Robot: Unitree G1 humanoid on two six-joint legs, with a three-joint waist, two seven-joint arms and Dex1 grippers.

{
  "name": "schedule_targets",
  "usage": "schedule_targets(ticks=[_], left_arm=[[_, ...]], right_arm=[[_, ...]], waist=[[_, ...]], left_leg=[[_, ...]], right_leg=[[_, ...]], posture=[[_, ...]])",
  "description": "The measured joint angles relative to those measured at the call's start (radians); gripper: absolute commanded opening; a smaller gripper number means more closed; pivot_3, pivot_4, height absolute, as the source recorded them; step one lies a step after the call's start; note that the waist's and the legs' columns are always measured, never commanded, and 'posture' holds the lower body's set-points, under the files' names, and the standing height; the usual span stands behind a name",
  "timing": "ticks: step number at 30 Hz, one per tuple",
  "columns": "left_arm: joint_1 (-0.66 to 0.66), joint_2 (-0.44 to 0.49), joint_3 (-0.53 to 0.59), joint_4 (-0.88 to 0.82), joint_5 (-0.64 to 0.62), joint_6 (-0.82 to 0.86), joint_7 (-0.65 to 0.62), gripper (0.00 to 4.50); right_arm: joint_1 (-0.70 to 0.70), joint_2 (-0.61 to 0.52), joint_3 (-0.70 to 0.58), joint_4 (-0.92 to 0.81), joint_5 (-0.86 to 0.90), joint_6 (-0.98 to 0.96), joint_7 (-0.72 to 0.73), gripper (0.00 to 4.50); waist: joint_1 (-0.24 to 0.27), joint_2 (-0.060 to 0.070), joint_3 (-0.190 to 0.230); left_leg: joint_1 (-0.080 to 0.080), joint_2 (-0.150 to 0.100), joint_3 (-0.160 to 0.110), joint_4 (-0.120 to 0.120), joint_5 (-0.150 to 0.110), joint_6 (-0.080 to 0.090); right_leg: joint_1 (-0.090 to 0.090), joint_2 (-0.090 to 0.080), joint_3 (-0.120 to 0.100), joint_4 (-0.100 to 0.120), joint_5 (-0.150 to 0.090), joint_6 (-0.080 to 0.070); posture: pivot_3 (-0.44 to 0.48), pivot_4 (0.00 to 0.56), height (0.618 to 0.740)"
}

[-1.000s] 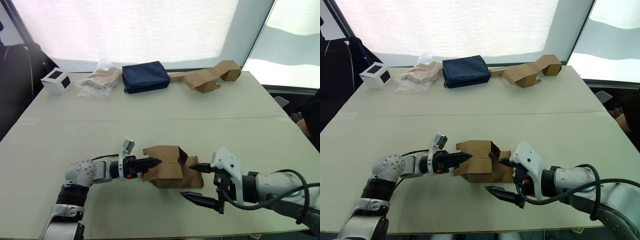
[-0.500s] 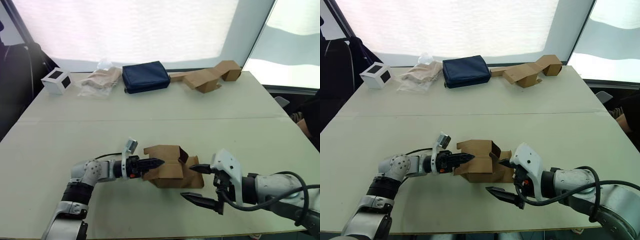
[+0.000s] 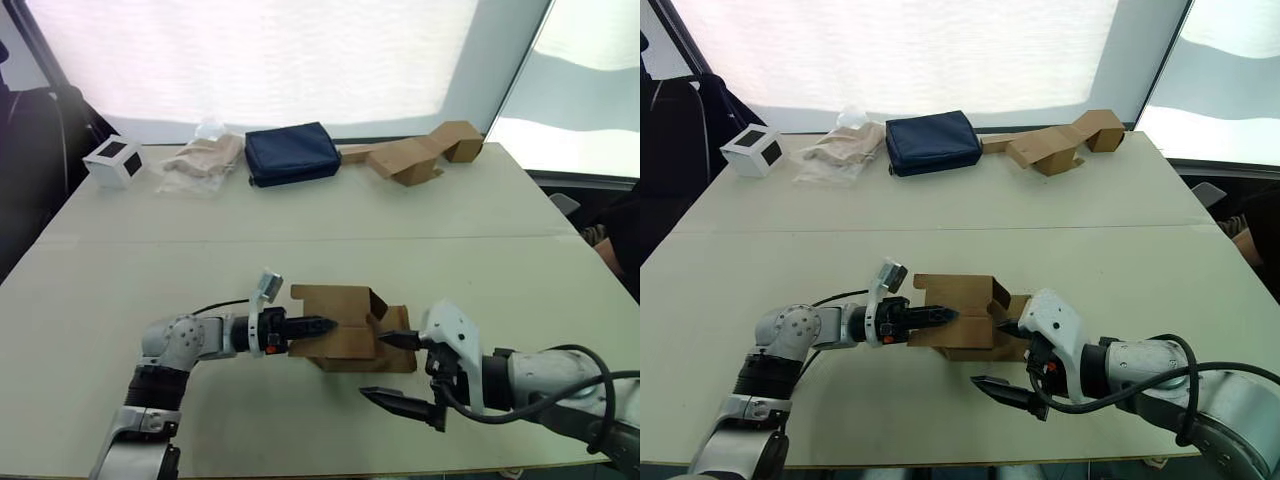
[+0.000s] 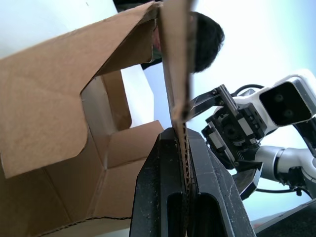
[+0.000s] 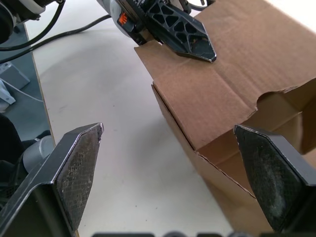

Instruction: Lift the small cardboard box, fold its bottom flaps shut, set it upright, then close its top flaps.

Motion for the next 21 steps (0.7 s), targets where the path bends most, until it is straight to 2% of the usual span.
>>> schedule_targets(ticks=[3,5,7,8,11,12,14,18,21], left_arm=[[-0.021,0.049,-0.013,-0.076,0.019,-0.053,-0.01,0.05],[-0.085,0.098,-0.017,-0.117,0.048,-0.112,-0.029,0.05],[-0.126,0.106,-0.014,-0.138,0.051,-0.146,-0.039,0.0],[-0.14,0.112,-0.02,-0.141,0.056,-0.163,-0.048,0.0],[-0.248,0.143,-0.038,-0.115,0.099,-0.225,-0.073,0.0],[-0.32,0.148,-0.036,-0.101,0.114,-0.262,-0.083,0.0],[-0.395,0.147,-0.036,-0.09,0.137,-0.323,-0.091,0.0],[-0.46,0.119,-0.039,-0.031,0.186,-0.429,-0.103,0.0],[-0.487,0.103,-0.041,-0.002,0.208,-0.47,-0.106,0.0]], right_arm=[[-0.004,0.048,-0.069,0.039,0.068,-0.011,-0.02,4.5],[-0.033,0.092,-0.152,0.099,0.168,-0.038,-0.061,4.5],[-0.054,0.104,-0.197,0.124,0.229,-0.05,-0.087,3.95],[-0.065,0.116,-0.21,0.138,0.26,-0.057,-0.104,3.89],[-0.149,0.19,-0.255,0.214,0.32,-0.12,-0.177,2.81],[-0.201,0.225,-0.266,0.248,0.322,-0.154,-0.222,2.47],[-0.26,0.265,-0.278,0.279,0.323,-0.197,-0.277,1.61],[-0.341,0.329,-0.291,0.327,0.317,-0.275,-0.368,0.1],[-0.377,0.341,-0.292,0.347,0.277,-0.308,-0.408,0.1]], waist=[[-0.001,-0.001,0.0],[0.001,0.0,0.0],[0.003,0.0,0.0],[0.003,0.0,0.0],[0.002,-0.003,0.002],[0.002,-0.003,0.002],[0.001,-0.002,0.001],[0.0,-0.001,0.001],[0.0,-0.001,0.001]], left_leg=[[0.0,0.0,0.0,0.0,0.0,0.0],[0.0,0.0,0.0,0.0,0.0,0.0],[0.0,-0.001,0.0,0.0,0.0,0.0],[0.0,-0.001,0.0,0.0,0.0,0.0],[-0.001,-0.001,0.001,0.0,0.0,0.0],[-0.001,-0.001,0.001,0.0,0.0,0.0],[-0.001,-0.001,0.001,0.0,0.0,0.0],[-0.001,-0.001,0.001,-0.001,0.0,0.0],[-0.002,-0.001,0.001,-0.001,0.0,0.0]], right_leg=[[0.0,0.0,0.0,0.0,0.0,0.0],[0.0,0.001,0.0,0.0,0.0,0.0],[0.001,0.001,0.0,-0.001,0.0,0.0],[0.001,0.001,0.0,-0.001,0.0,0.0],[-0.001,0.001,0.0,-0.001,0.0,0.0],[0.0,0.001,0.0,-0.001,0.0,0.0],[0.0,0.001,0.0,-0.001,0.0,0.0],[-0.002,0.001,0.0,0.0,0.0,0.0],[-0.002,0.001,0.0,0.0,0.0,0.0]], posture=[[0.0,0.15,0.74],[0.0,0.15,0.74],[0.0,0.15,0.74],[0.0,0.15,0.74],[0.0,0.15,0.74],[0.0,0.15,0.74],[0.0,0.15,0.74],[0.0,0.15,0.74],[0.0,0.15,0.74]])
